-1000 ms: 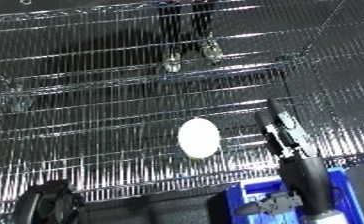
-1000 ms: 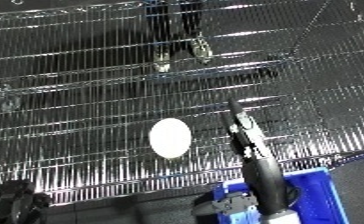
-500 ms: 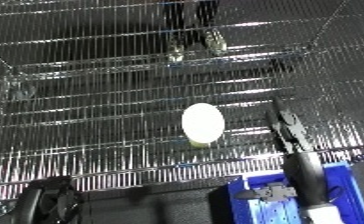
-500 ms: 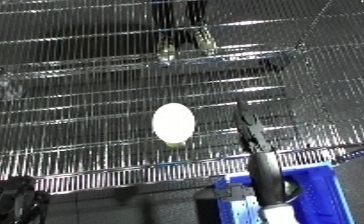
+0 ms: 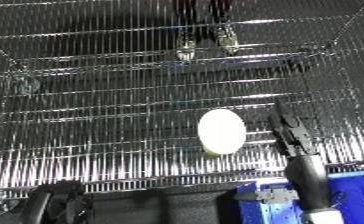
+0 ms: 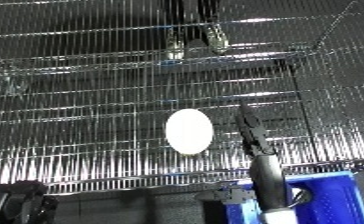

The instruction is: Pick up the object and place it into the box

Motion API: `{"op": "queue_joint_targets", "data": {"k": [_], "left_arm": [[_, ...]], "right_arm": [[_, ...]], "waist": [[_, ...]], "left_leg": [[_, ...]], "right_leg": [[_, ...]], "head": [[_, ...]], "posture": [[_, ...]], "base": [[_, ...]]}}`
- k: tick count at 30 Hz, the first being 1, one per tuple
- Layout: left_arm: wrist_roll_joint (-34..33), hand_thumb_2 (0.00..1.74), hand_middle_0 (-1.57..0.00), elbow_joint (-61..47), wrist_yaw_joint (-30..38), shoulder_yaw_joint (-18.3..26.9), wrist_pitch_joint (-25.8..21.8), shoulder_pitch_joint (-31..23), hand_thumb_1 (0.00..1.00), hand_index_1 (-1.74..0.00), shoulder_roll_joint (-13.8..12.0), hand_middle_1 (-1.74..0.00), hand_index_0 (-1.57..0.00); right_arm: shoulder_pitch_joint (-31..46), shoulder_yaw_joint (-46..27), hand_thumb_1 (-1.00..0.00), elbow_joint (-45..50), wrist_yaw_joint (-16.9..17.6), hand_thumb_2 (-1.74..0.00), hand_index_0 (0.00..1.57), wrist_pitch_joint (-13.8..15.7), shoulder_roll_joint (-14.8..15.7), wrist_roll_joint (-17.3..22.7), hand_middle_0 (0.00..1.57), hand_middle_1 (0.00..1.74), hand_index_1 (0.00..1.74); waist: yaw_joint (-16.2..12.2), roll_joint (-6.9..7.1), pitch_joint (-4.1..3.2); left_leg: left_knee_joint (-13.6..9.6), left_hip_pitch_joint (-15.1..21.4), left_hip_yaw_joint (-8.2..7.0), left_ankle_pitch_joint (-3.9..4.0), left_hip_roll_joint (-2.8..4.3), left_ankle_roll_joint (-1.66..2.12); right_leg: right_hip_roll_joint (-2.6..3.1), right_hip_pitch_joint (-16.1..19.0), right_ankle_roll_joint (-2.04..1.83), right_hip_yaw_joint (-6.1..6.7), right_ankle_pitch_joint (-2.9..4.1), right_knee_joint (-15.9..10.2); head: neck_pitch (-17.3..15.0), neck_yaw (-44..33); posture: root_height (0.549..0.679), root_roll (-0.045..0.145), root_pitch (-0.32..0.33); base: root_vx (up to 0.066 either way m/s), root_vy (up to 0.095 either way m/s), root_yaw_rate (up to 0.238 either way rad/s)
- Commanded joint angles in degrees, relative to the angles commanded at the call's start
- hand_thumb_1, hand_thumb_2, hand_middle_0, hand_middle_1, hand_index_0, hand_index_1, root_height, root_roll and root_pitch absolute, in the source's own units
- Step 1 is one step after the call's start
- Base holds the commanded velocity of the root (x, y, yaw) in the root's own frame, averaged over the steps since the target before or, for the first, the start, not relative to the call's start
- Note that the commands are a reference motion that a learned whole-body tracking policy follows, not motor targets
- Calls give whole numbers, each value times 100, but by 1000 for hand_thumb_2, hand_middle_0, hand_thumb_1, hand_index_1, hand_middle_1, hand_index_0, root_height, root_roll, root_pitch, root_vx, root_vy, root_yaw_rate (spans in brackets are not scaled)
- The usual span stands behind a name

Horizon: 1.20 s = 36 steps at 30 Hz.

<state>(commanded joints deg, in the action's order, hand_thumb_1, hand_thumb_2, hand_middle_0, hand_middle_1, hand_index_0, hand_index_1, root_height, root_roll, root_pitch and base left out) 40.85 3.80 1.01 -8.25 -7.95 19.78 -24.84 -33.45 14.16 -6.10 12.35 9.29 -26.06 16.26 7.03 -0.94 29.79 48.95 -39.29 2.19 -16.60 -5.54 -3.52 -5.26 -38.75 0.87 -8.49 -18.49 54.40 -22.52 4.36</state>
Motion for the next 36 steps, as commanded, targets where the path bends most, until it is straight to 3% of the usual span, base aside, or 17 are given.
{"op": "queue_joint_targets", "data": {"k": [4, 6, 11, 19, 27, 36], "left_arm": [[-1, 1740, -1570, 7, -7, -7, -7, 7, 1000, -1740, 6, -1740, -1570], [-9, 1740, -1570, 13, -8, -28, -24, 35, 1000, -1740, 15, -1740, -1570], [-9, 1740, -1570, -30, 30, -60, -29, 178, 1000, -1740, 38, -1740, -1570], [-15, 1740, -1570, -103, 73, -80, 23, 346, 1000, -1740, 67, -1740, -1570], [7, 1740, -1570, -94, 113, -106, 62, 505, 1000, -1740, 58, -1740, -1570], [27, 1740, -1570, -39, 132, -176, 61, 625, 1000, -1740, 79, -1740, -1570]], "right_arm": [[-21, -1, 0, -14, 0, 0, 0, 0, -9, -1, 0, 0, 0], [-77, -16, 0, -33, 6, 0, 0, 11, -48, 19, 0, 0, 0], [-321, -92, 0, -6, 23, 0, 0, 29, -192, 57, 0, 0, 0], [-618, -67, 0, 23, -93, 0, 0, -84, -289, 59, 0, 0, 0], [-886, 70, 0, -65, -215, 0, 0, -251, -257, 135, 0, 0, 0], [-1189, 276, -450, -228, -395, -783, 706, -243, -174, 278, 706, 783, 783]], "waist": [[-4, -8, 0], [-19, -30, 0], [-49, -132, 0], [-32, -174, 0], [12, -193, 0], [59, -204, 0]], "left_leg": [[10, -24, -11, -8, -2, -1], [42, -91, -35, -32, -10, -5], [341, -497, -93, -171, -26, -50], [688, -1034, -148, -297, -26, -97], [850, -1322, -141, -338, -29, -100], [860, -1437, -131, -313, -33, -87]], "right_leg": [[-2, -35, -5, 6, 5, 4], [-4, -126, -15, 19, 16, 25], [-2, -605, -42, 62, 1, 274], [31, -1160, -42, 140, -65, 597], [41, -1419, -31, 160, -89, 719], [43, -1520, -31, 153, -76, 736]], "head": [[80, 71], [286, 126], [538, 254], [708, 311], [677, 427], [792, 569]], "posture": [[611, 31, 116], [610, 30, 126], [601, 24, 169], [589, 23, 220], [584, 21, 247], [583, 21, 260]], "base": [[3, 15, -6], [12, 61, -16], [12, 56, -18], [-1, 18, -13], [-3, 1, 13], [-5, -1, 15]]}}
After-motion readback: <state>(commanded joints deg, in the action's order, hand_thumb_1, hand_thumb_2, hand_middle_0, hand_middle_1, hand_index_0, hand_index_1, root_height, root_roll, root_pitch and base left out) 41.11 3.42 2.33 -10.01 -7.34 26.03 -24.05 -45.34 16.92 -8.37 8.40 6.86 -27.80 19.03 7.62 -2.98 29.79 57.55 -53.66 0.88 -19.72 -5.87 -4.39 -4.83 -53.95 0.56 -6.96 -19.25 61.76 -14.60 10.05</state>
